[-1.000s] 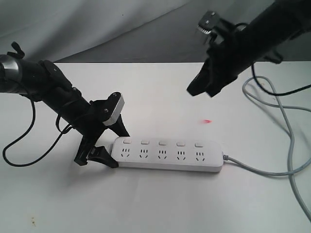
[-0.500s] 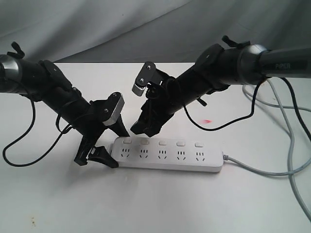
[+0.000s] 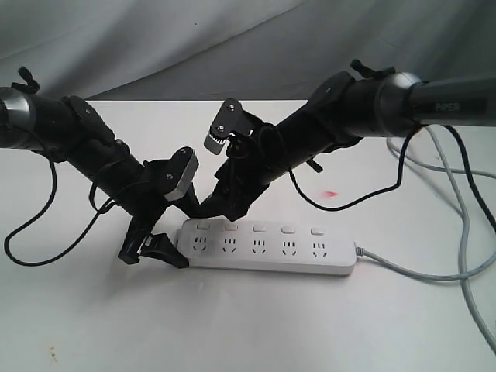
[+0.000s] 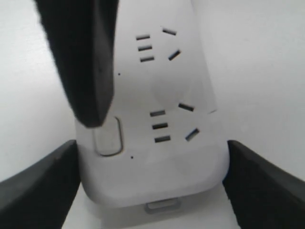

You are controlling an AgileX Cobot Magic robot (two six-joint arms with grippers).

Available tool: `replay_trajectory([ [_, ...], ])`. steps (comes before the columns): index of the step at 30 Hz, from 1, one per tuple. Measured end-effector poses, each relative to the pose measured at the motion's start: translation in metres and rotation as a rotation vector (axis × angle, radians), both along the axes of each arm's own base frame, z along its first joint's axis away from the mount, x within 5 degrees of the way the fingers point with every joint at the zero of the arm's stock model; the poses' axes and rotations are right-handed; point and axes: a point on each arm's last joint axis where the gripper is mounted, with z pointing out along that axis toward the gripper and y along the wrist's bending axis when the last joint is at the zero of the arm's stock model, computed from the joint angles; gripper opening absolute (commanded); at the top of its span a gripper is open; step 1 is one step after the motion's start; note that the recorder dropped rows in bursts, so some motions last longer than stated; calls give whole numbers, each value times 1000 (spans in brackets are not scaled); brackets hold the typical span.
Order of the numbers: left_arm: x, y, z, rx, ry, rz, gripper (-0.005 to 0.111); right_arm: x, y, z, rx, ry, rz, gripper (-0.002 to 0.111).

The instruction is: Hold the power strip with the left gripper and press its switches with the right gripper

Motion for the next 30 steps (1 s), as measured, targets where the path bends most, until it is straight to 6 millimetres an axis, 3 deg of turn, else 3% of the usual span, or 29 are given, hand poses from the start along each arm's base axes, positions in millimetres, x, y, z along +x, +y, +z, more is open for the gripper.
replay_trajectory([
  [9,0,0,0,0,0,0,23,0,8,-21,-28,-4,-2,68],
  [30,0,0,-2,1,6,0,23,5,10,-28,-41,-59,-45,68],
])
